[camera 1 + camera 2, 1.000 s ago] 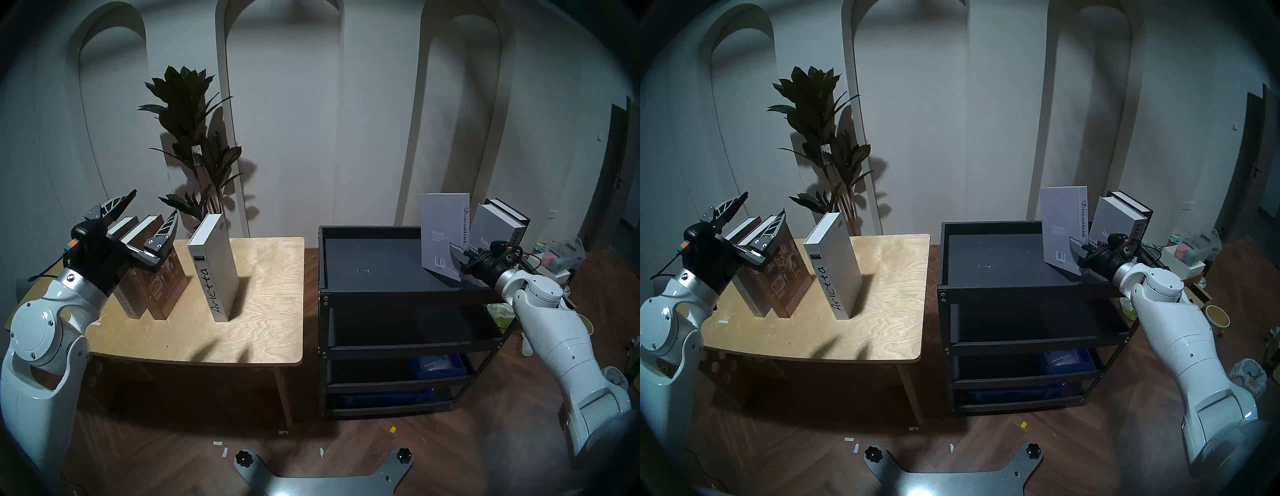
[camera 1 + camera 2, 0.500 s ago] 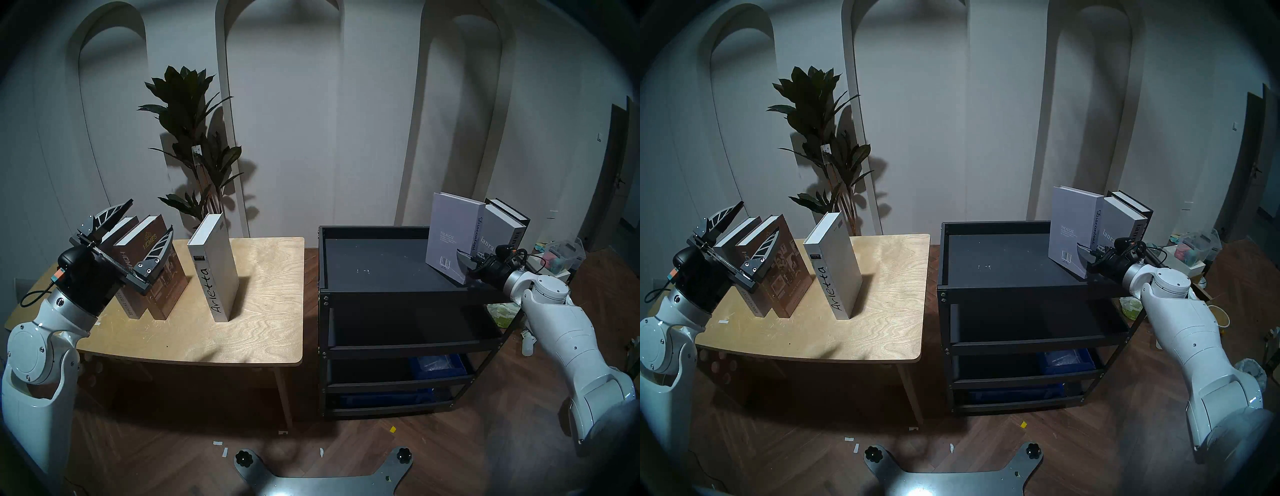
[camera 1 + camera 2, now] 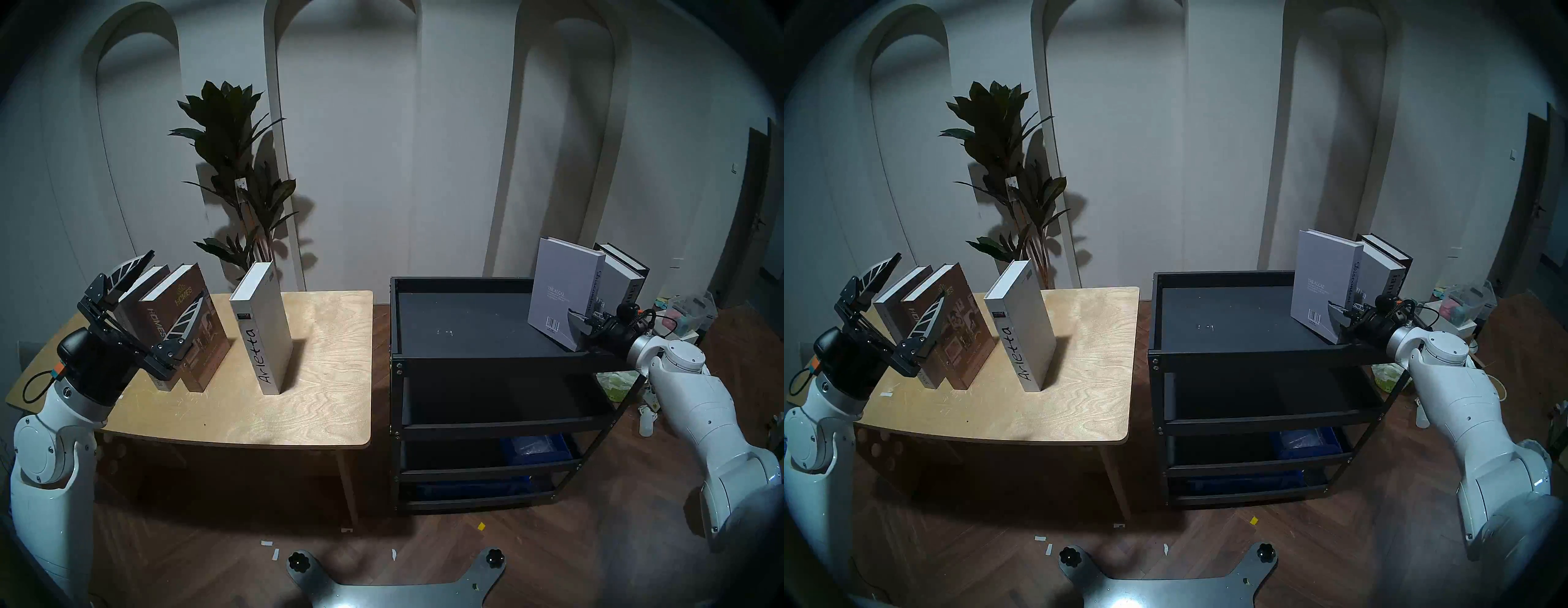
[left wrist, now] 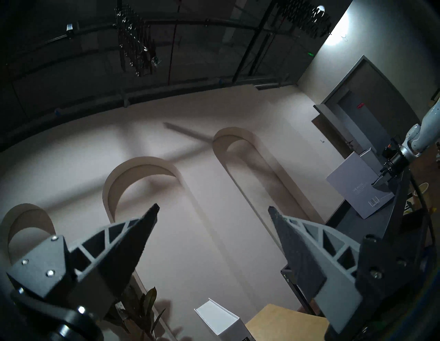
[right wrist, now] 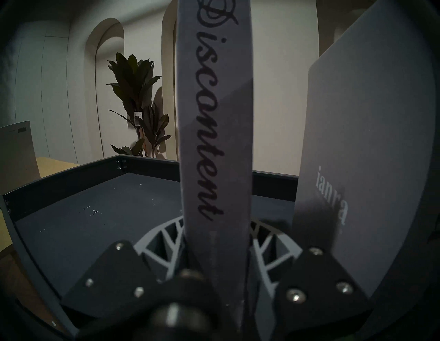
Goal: Move the books from the display table onto the shelf, standing them upright with spines facing out and tallest at one end
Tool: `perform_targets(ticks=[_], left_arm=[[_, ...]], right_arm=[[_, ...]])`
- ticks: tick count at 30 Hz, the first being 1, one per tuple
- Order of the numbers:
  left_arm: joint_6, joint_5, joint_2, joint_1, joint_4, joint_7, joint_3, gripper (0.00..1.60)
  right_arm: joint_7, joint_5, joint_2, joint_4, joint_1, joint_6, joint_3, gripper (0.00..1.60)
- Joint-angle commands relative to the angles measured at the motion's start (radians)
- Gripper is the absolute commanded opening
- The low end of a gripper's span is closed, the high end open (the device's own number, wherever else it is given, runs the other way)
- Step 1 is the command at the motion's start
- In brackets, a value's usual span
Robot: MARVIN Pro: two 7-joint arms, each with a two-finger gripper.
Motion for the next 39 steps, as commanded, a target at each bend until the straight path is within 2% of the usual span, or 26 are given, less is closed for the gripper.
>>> perform_targets(ticks=[1,11,13,14,15,16,18,39], left_arm=[[-0.079,-0.039,0.003,-0.032,0.011,-0.030,0.004,1.60],[-0.091,-0.054,0.001,-0.040,0.020,-0.051,0.005,1.60],[-0.092,-0.055,0.001,-0.041,0.021,-0.053,0.005,1.60],[-0.092,-0.056,0.000,-0.041,0.021,-0.055,0.004,1.60],[-0.092,-0.056,0.000,-0.042,0.021,-0.056,0.004,1.60],[-0.092,-0.056,-0.001,-0.042,0.021,-0.057,0.004,1.60],[-0.092,-0.057,-0.002,-0.043,0.021,-0.059,0.004,1.60],[-0.092,-0.058,-0.002,-0.044,0.022,-0.061,0.004,1.60]], right_arm=[[0.020,0.027,0.011,-0.039,-0.012,-0.015,0.027,0.84],[0.010,0.040,0.011,-0.069,-0.041,-0.008,0.049,1.07],[0.007,0.041,0.011,-0.074,-0.046,-0.007,0.053,1.18],[0.006,0.042,0.012,-0.076,-0.048,-0.006,0.055,1.36],[0.002,0.044,0.011,-0.079,-0.052,-0.006,0.059,1.39],[0.001,0.045,0.012,-0.082,-0.055,-0.005,0.061,1.53],[-0.002,0.048,0.013,-0.088,-0.061,-0.005,0.065,1.60],[-0.033,0.098,0.026,-0.189,-0.109,-0.003,0.131,1.60]])
